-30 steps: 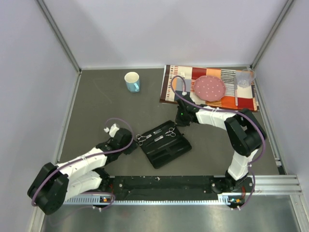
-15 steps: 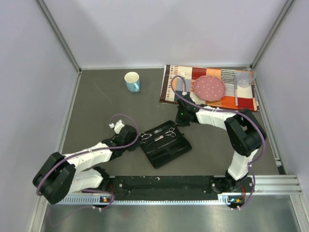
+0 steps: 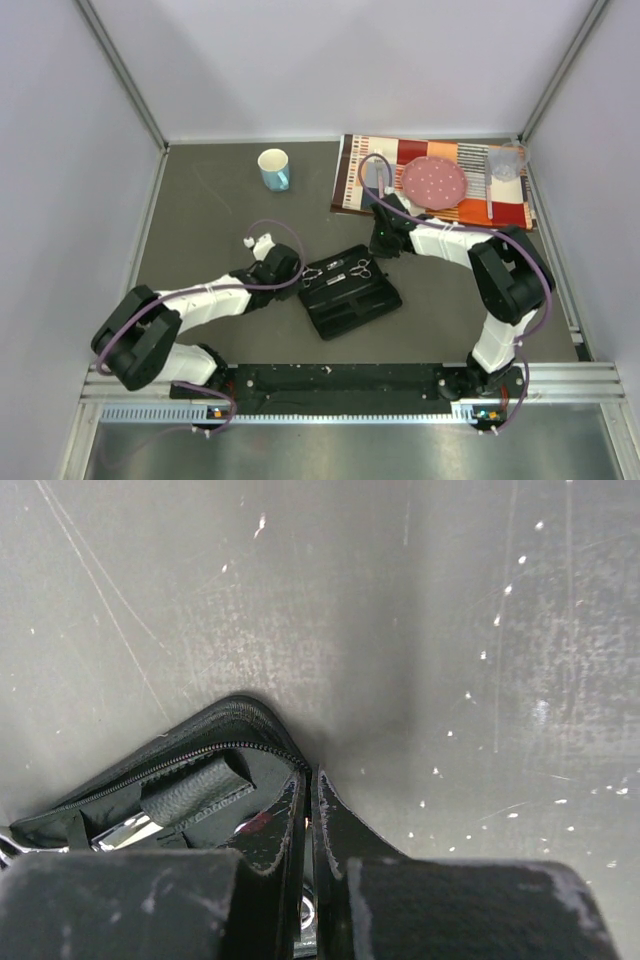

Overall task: Sort the hair-cutting tools
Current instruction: Place the scissors in the hairdressing tool bag.

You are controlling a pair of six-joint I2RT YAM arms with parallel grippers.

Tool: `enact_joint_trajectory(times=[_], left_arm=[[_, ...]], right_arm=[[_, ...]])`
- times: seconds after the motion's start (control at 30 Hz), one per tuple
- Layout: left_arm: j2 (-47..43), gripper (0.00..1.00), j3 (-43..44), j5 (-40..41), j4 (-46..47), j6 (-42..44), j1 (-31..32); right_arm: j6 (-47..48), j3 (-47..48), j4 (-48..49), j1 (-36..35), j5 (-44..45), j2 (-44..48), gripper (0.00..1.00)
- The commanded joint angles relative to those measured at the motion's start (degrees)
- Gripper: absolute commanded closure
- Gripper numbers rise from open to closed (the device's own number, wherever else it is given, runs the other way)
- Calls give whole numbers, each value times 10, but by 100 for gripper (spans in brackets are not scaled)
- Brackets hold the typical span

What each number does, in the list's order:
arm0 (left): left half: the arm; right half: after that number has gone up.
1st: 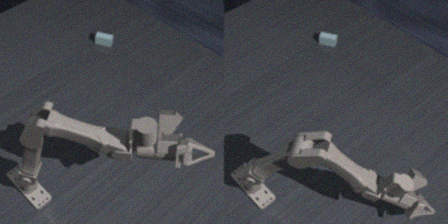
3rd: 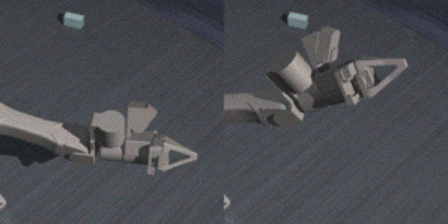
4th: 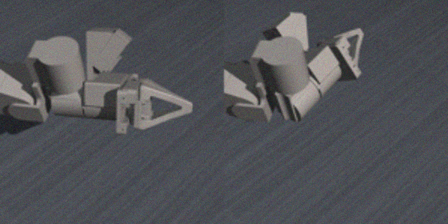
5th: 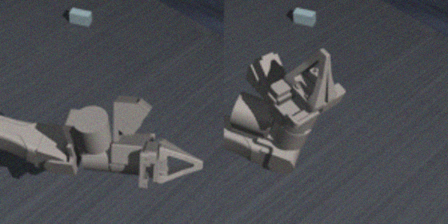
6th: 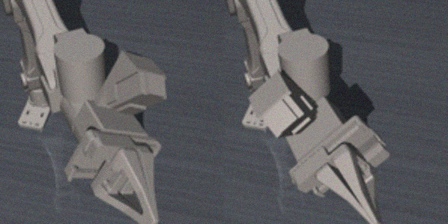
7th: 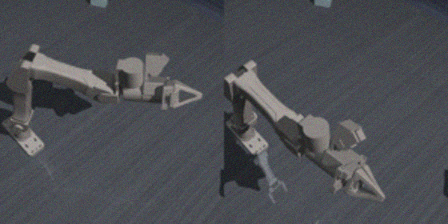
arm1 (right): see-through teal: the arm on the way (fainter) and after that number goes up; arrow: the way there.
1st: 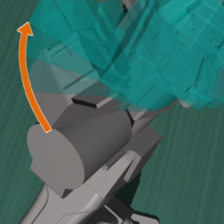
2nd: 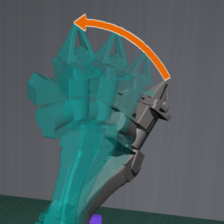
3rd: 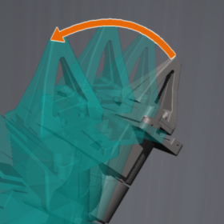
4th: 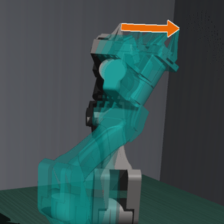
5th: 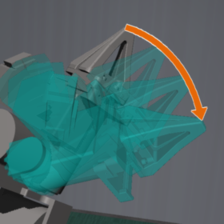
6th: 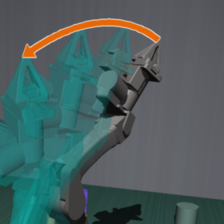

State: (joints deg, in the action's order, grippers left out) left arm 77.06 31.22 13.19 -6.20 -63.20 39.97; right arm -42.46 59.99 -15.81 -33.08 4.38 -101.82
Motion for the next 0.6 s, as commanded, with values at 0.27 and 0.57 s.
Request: enact_joint_trajectory(times=[0.27, 0.57], left_arm=[[76, 43, 76, -84, 43, 80, 25], [-1, 22, 86, 6, -69, 111, 23]], right_arm=[[13, -25, -11, -9, -29, 13, 100], [21, -21, -25, -8, -8, 18, 94]])
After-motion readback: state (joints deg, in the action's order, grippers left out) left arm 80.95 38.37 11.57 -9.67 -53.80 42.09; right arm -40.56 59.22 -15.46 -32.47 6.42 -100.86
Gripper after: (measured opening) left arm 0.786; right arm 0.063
